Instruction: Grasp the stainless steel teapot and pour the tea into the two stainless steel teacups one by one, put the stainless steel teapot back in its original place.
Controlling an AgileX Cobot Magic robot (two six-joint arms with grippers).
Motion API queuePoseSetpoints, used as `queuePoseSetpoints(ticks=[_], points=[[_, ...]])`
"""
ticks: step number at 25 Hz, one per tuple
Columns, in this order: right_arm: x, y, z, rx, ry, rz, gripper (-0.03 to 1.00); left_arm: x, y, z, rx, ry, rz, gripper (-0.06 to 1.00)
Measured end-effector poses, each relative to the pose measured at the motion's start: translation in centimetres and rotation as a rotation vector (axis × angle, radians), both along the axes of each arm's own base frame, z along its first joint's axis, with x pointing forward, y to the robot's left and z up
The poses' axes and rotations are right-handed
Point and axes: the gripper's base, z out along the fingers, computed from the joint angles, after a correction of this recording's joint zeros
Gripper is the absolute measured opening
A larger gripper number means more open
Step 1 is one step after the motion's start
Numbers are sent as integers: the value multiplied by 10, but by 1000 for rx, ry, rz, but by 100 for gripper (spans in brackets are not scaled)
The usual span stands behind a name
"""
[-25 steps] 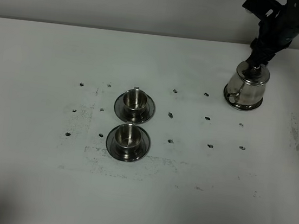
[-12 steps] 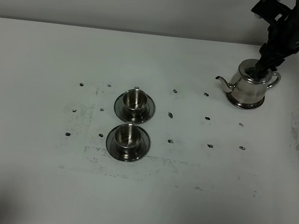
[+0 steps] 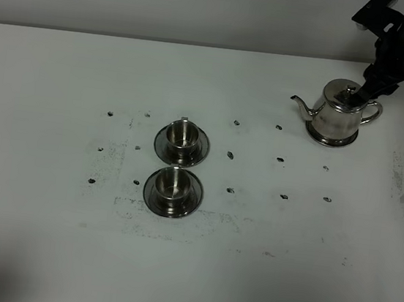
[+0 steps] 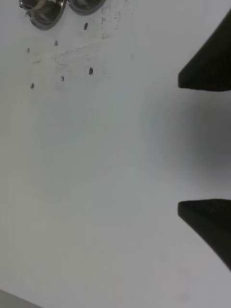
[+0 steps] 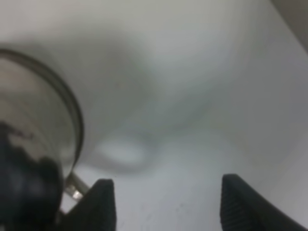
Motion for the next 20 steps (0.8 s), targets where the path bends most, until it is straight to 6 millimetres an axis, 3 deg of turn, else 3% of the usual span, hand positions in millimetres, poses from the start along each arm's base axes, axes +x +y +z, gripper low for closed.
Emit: queuePoseSetpoints(ticks=[9, 15, 20], points=[[-6, -4, 17, 26, 4, -26, 49, 0, 0, 0, 0, 0, 0, 49], [-12, -11, 51, 63, -77, -61, 49, 0, 0, 0, 0, 0, 0, 49], [-35, -19, 72, 102, -199, -74, 49, 0, 0, 0, 0, 0, 0, 49]])
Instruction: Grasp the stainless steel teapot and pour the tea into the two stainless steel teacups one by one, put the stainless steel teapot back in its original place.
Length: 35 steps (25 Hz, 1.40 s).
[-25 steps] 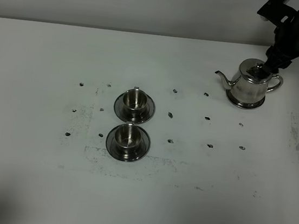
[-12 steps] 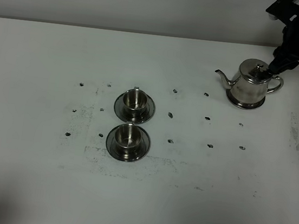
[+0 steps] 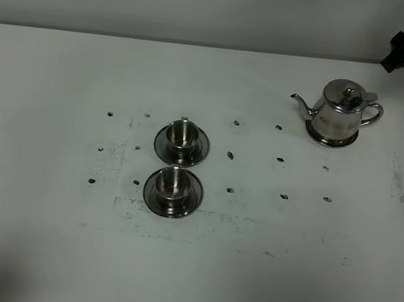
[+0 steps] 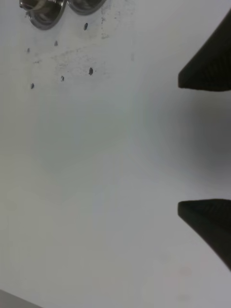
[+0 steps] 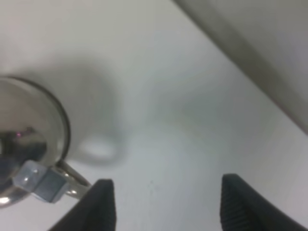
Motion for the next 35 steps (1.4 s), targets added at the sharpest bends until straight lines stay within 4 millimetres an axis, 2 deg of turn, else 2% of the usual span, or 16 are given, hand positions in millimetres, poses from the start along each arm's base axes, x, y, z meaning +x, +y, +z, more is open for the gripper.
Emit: queuePoseSetpoints(ticks=[3, 8, 10, 18, 23, 35], points=[[-17, -7, -1, 52, -82, -27, 49, 0, 0, 0, 0, 0, 0, 49], [-32, -20, -38, 100, -136, -75, 49, 0, 0, 0, 0, 0, 0, 49], [-32, -23, -51, 101, -144, -87, 49, 0, 0, 0, 1, 0, -1, 49], [-18, -25, -74, 92, -167, -81, 49, 0, 0, 0, 0, 0, 0, 49], [-16, -19, -81, 66, -161, -34, 49, 0, 0, 0, 0, 0, 0, 49], [-15, -6, -80, -10, -178, 101, 49, 0, 0, 0, 0, 0, 0, 49]])
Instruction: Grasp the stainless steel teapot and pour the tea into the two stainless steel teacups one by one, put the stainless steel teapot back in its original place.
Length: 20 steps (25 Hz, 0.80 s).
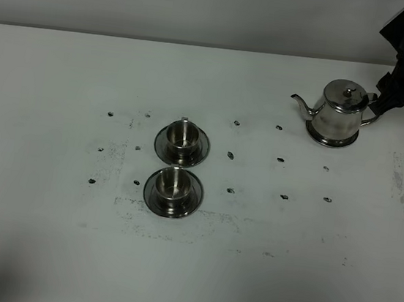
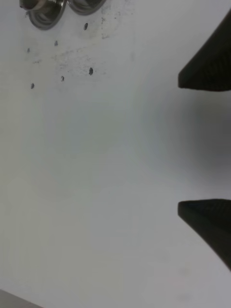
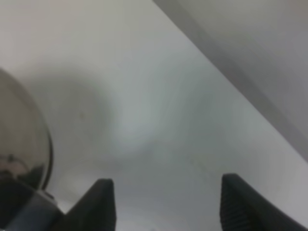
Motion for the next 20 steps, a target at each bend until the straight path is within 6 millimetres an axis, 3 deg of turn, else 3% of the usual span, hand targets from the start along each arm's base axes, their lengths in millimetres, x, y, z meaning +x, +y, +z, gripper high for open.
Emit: queuePoseSetpoints(ticks=[20], points=[[-12, 5, -8, -14, 169, 91, 49, 0, 0, 0, 0, 0, 0, 49]])
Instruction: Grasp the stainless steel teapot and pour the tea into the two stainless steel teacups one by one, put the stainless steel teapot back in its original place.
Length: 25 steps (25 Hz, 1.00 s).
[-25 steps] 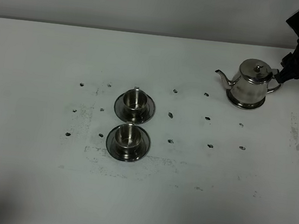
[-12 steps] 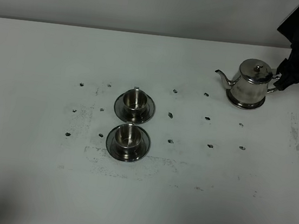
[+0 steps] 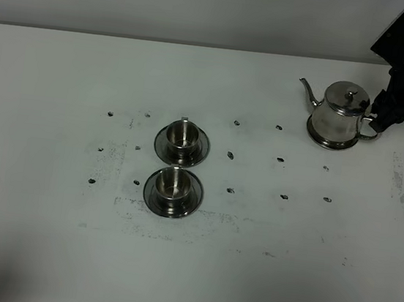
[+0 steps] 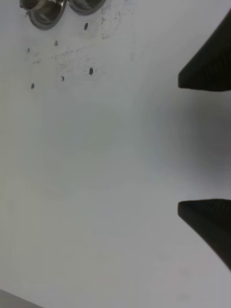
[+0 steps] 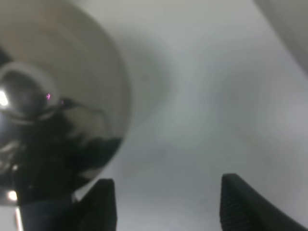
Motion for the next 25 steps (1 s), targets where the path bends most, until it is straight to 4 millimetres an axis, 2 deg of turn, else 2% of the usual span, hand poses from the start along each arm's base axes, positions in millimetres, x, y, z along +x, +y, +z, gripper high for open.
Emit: queuePoseSetpoints(ticks=[5, 10, 18, 25], points=[[-8, 4, -2, 42, 116, 4, 49, 0, 0, 0, 0, 0, 0, 49], [-10, 4, 4, 68, 184, -32, 49, 0, 0, 0, 0, 0, 0, 49], [-15, -4, 27, 100, 180, -294, 49, 0, 0, 0, 0, 0, 0, 49], [-32, 26, 61, 234, 214, -503, 49, 0, 0, 0, 0, 0, 0, 49]])
